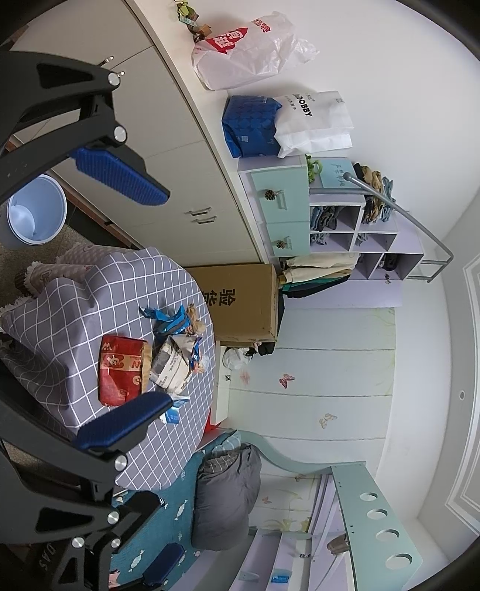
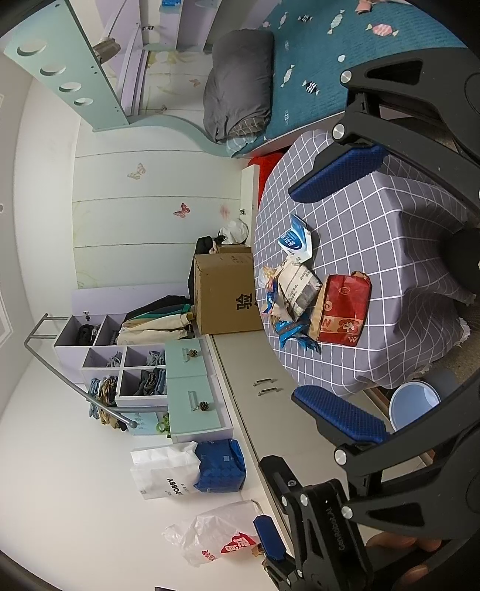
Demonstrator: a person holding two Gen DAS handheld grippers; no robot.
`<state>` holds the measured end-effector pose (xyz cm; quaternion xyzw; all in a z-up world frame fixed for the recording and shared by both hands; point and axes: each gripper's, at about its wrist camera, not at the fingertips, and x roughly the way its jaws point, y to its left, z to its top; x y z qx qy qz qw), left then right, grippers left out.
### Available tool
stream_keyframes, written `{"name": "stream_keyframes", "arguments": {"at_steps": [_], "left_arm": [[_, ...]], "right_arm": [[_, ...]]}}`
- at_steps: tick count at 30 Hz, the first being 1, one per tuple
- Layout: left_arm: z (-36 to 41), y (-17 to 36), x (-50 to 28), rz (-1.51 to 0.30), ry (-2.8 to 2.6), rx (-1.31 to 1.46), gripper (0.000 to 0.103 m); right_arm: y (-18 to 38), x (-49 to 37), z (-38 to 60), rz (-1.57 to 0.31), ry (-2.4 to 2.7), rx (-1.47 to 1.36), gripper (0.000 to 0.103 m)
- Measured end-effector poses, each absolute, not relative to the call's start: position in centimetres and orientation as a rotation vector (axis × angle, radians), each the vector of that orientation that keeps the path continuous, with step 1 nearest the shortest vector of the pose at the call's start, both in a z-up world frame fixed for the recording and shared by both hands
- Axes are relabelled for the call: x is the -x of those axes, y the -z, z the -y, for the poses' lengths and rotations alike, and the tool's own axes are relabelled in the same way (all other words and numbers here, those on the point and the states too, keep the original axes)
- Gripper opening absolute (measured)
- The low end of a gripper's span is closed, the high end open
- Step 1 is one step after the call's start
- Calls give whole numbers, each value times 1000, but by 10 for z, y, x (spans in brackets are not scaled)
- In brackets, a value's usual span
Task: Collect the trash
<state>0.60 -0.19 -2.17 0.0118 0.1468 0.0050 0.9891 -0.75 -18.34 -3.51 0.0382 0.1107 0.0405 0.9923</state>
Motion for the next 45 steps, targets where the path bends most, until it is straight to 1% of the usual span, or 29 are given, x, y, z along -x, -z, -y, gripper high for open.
{"name": "stream_keyframes", "arguments": {"at_steps": [10, 32, 45], "left_arm": [[-1, 31, -7, -303, -12, -28, 99], [-2, 29, -10, -310, -15, -31, 99], [1, 36, -24, -366, -27, -49, 99]], "right_arm": [[32, 6, 182, -229, -89, -75, 97], [31, 5, 179, -237, -94, -75, 97], [43, -5, 186, -282, -96, -101, 97]]}}
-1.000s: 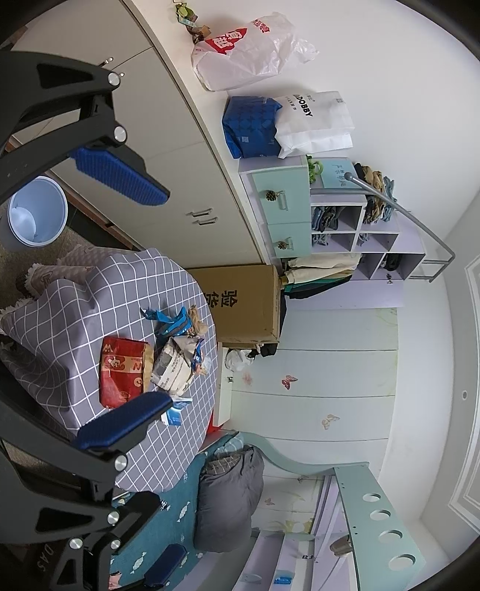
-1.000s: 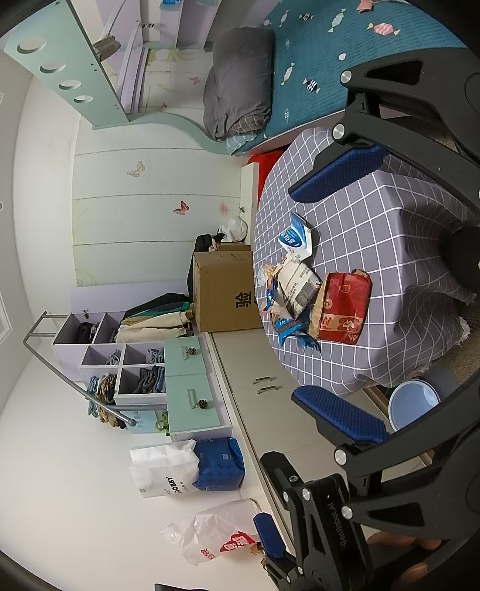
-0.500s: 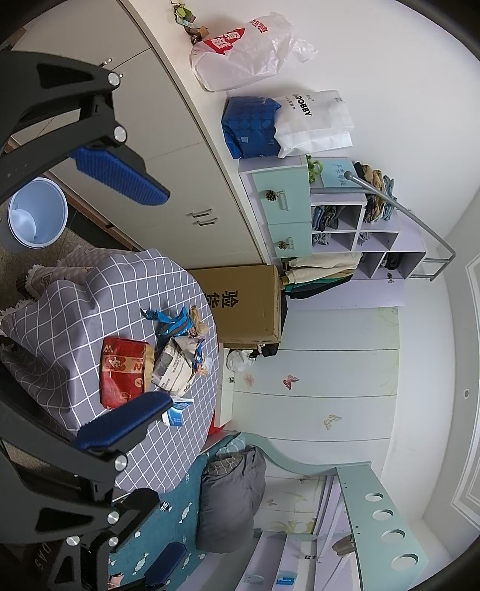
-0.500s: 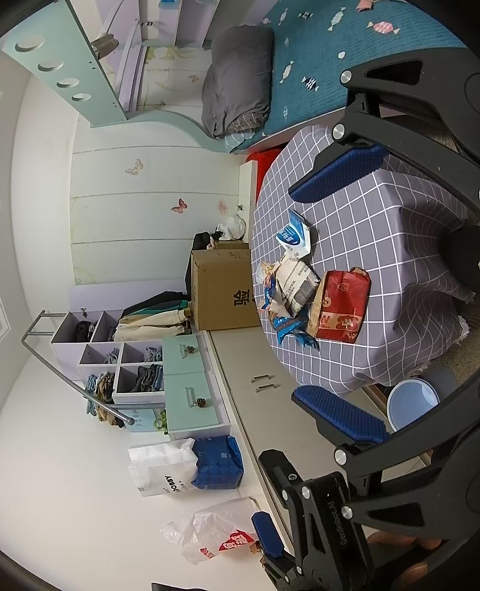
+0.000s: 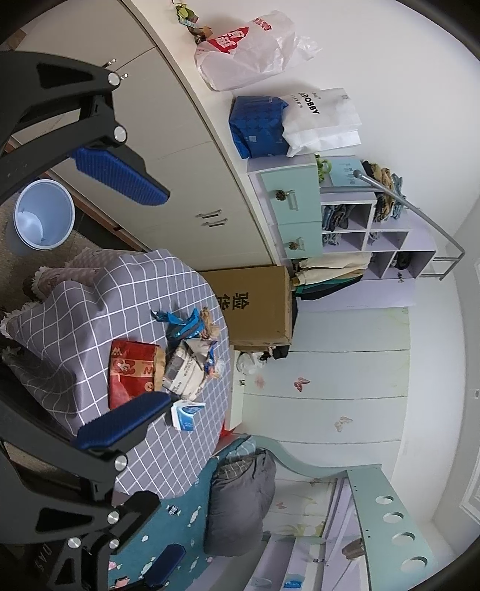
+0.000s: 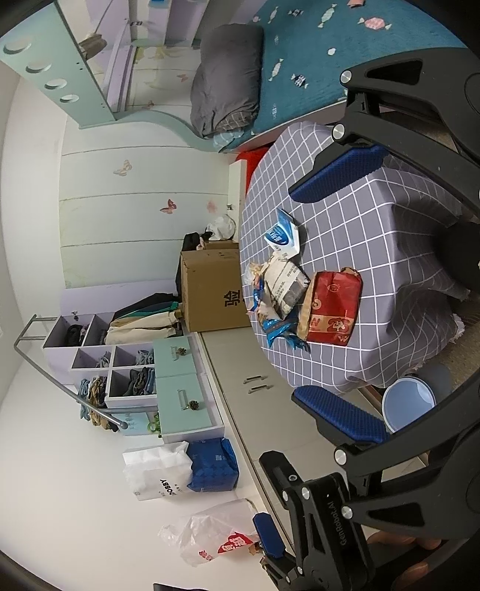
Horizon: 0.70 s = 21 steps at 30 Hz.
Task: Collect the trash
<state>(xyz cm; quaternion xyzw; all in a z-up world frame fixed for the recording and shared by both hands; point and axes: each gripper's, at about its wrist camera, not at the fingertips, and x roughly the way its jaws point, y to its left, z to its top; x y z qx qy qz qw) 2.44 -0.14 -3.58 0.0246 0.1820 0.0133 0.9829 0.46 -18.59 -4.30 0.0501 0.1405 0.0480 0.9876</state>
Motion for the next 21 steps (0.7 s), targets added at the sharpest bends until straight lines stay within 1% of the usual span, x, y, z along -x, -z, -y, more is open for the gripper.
{"name": "stream_keyframes", "arguments": {"at_steps": [10, 21], "left_arm": [[2, 61, -55, -465, -60, -56, 99], [1, 119, -125, -669, -41, -33, 99]], "right_arm": [[69, -33, 199, -359, -94, -149, 97], [132, -114, 225, -539, -133, -289, 97]]}}
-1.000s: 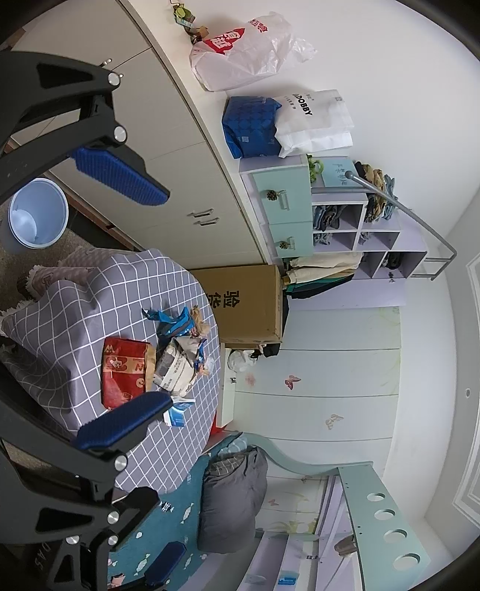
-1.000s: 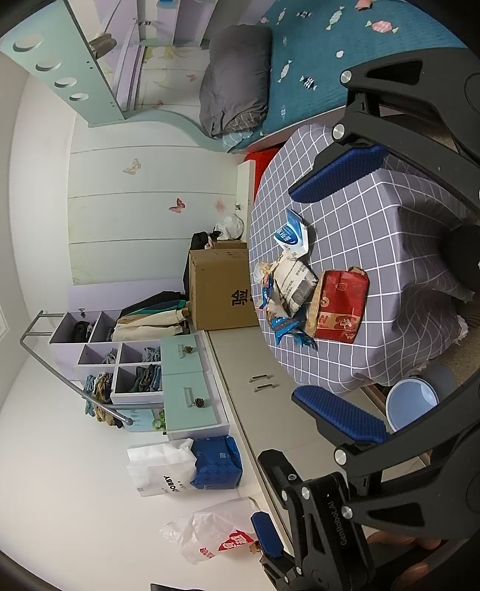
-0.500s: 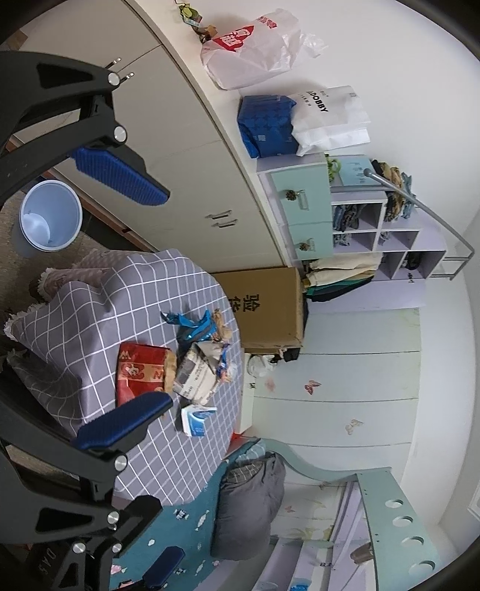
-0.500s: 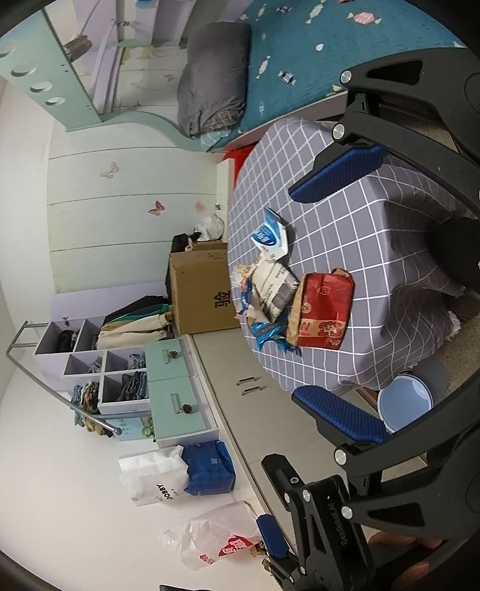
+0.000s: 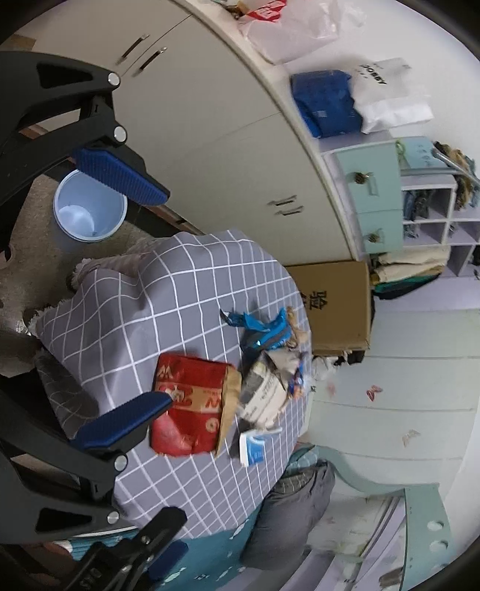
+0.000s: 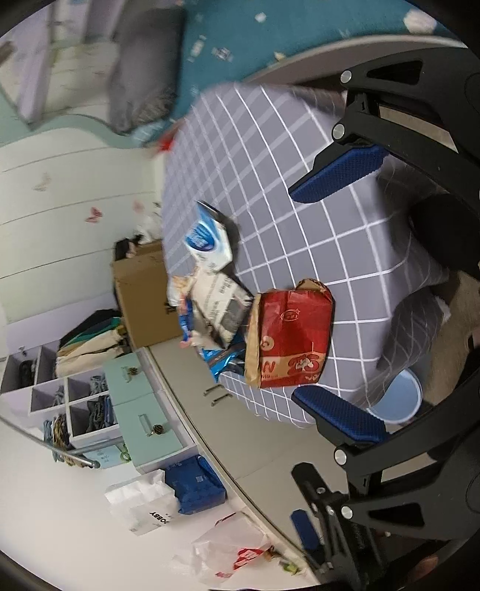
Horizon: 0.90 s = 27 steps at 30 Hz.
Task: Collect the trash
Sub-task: 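Grasp the red paper bag with the right tool while the left tool grasps the blue wrapper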
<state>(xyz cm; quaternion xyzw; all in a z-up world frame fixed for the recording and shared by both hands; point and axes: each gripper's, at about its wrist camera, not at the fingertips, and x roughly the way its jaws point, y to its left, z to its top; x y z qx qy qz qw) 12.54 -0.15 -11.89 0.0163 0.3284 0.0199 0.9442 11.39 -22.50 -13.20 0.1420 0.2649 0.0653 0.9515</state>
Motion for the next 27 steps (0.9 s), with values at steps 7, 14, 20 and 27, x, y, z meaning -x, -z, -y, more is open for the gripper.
{"name": "stream_keyframes", "arguments": {"at_steps": [7, 14, 20, 27], "left_arm": [[-28, 135, -152, -728, -107, 54, 99], [-46, 142, -159, -740, -141, 70, 99], [-50, 150, -171, -759, -127, 69, 99], [-41, 157, -202, -765, -55, 62, 99]], "right_arm": [[157, -169, 200, -624, -234, -309, 97], [175, -215, 181, -717, -276, -309, 97], [180, -231, 180, -718, -344, -329, 90], [178, -225, 184, -669, -408, -343, 50]]}}
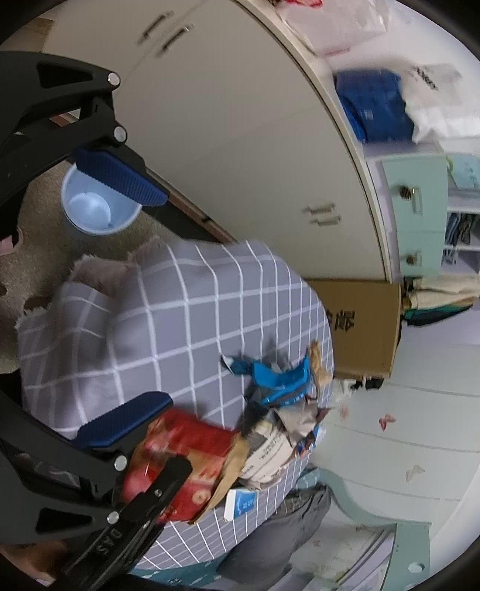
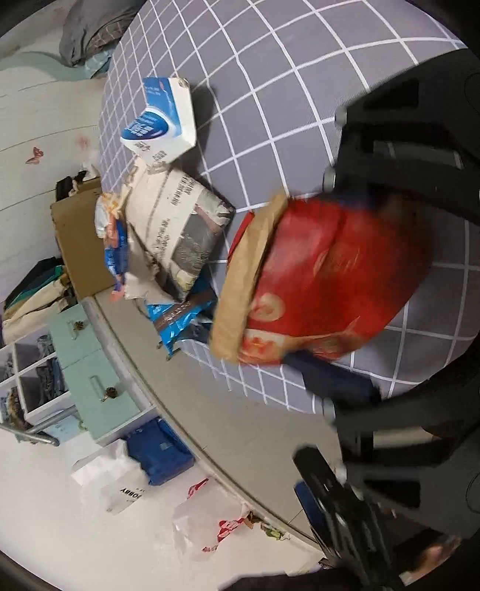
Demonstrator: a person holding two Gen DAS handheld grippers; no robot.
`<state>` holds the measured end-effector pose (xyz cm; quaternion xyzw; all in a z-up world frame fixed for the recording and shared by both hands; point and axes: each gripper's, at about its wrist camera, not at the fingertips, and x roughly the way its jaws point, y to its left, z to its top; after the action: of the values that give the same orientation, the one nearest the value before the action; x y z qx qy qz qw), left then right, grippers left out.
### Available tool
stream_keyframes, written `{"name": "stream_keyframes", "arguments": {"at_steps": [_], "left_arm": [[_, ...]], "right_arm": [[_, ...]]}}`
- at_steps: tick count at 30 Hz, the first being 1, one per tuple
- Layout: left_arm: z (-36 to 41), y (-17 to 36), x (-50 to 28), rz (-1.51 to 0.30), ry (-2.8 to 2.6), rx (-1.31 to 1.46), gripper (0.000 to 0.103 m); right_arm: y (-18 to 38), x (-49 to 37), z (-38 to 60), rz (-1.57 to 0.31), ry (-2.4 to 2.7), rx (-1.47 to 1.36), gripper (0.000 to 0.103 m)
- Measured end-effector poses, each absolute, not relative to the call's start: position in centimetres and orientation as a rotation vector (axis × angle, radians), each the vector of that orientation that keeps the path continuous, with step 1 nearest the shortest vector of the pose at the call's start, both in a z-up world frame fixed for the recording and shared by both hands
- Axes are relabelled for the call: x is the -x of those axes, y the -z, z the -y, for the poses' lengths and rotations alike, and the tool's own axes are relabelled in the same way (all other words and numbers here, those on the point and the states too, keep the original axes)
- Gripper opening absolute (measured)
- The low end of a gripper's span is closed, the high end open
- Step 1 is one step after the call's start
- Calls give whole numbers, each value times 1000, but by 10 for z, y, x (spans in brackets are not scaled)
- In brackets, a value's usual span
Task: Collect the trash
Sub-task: 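Grasp the red paper bag with the right tool while the left tool grasps the blue wrapper, then carry both items over the wastebasket and open both tools to drop them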
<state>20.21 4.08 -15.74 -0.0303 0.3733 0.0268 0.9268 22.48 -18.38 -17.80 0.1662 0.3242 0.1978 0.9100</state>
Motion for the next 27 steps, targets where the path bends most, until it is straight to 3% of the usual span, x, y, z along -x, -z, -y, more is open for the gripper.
{"name": "stream_keyframes", "arguments": {"at_steps": [15, 17, 19, 21, 22, 27], "left_arm": [[1, 167, -317, -779, 75, 70, 96], [4, 173, -327, -794, 97, 62, 74], [5, 179, -336, -827, 134, 82, 35], [4, 181, -343, -847, 178, 127, 15], [3, 179, -343, -836, 187, 137, 8], [-6, 152, -319, -710, 242, 174, 5]], "right_arm": [[161, -224, 228, -491, -208, -338, 47], [163, -227, 230, -498, -204, -342, 47], [163, -229, 233, -503, -218, -357, 47], [161, -229, 233, -496, -202, -337, 47], [161, -228, 232, -496, -202, -336, 47], [158, -223, 228, -486, -187, -332, 47]]}}
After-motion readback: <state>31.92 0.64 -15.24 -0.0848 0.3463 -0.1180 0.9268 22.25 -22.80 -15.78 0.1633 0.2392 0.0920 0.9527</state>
